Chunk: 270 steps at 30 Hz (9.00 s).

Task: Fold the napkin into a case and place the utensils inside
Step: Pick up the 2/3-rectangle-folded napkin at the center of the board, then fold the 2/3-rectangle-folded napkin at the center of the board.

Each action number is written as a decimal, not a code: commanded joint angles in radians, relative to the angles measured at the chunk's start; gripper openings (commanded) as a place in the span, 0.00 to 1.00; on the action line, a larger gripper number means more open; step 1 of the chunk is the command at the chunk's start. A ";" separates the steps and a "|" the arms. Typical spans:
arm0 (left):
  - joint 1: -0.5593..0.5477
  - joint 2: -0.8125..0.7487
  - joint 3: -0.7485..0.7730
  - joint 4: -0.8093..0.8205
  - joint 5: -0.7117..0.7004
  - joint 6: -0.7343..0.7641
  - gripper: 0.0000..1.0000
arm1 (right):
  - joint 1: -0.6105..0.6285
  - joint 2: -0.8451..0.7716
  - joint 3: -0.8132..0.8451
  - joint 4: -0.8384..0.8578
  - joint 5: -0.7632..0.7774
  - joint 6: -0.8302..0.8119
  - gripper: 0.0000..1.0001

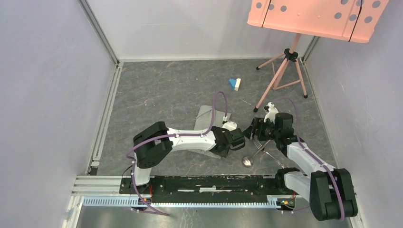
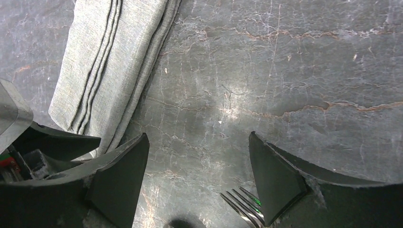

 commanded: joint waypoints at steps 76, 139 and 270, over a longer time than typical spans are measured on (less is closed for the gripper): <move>-0.043 -0.205 -0.088 -0.071 -0.118 0.024 0.03 | 0.335 0.454 0.042 0.671 -0.011 0.645 0.88; -0.040 -0.290 -0.150 -0.044 -0.108 0.035 0.02 | 0.471 0.713 -0.070 1.207 0.178 1.087 0.83; 0.627 -0.232 -0.757 1.235 0.472 -0.192 0.24 | 0.738 1.017 1.301 -0.628 0.902 0.328 0.00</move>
